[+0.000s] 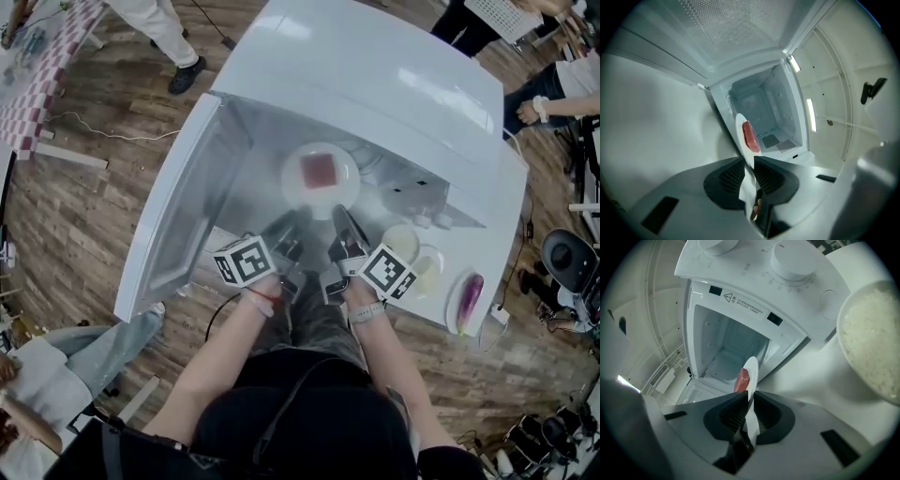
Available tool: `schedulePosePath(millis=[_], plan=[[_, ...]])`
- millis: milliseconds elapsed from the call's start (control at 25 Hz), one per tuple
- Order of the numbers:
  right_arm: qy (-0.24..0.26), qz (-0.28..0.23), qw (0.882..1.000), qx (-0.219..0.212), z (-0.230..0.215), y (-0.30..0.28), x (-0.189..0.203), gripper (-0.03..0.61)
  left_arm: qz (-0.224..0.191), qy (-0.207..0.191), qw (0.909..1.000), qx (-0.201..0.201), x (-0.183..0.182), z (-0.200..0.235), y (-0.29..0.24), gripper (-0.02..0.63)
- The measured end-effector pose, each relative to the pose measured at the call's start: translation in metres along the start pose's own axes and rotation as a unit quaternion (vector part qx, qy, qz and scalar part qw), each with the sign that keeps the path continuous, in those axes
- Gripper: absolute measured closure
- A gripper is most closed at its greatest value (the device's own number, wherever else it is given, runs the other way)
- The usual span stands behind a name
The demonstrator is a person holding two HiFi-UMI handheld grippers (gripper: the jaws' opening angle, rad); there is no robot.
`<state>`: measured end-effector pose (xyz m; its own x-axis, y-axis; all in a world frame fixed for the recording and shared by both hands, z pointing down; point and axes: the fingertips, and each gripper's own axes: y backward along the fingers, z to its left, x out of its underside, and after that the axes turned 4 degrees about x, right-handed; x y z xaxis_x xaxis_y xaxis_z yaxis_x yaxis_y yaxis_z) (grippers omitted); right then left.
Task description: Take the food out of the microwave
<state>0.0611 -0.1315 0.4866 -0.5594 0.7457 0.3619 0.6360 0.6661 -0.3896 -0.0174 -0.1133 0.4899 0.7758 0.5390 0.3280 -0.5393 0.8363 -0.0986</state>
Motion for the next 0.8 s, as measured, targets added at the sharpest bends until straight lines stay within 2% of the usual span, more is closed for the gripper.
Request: schedulePosePath(millis=[320,440,600,800], plan=[[-0.062,-0.009,0.998,-0.015,0.001,-0.003,0.001,0.546,0.012,0.004,0.9999,-0.004,-0.006,0.008,0.003,0.554],[-0.075,-0.009,0.997,-0.024,0.003,-0.004,0.002,0.549,0.001,0.013,0.9999,0.001,-0.015,0.011,0.005,0.554],[-0.076,-0.012,0.997,-0.017,-0.001,0.000,-0.003,0.551,-0.020,0.018,0.9996,0.001,-0.034,0.013,0.002,0.554],[-0.077,-0.013,0.997,-0.021,-0.001,0.000,-0.005,0.549,-0.021,0.025,0.9995,-0.002,-0.042,0.016,-0.002,0.559]])
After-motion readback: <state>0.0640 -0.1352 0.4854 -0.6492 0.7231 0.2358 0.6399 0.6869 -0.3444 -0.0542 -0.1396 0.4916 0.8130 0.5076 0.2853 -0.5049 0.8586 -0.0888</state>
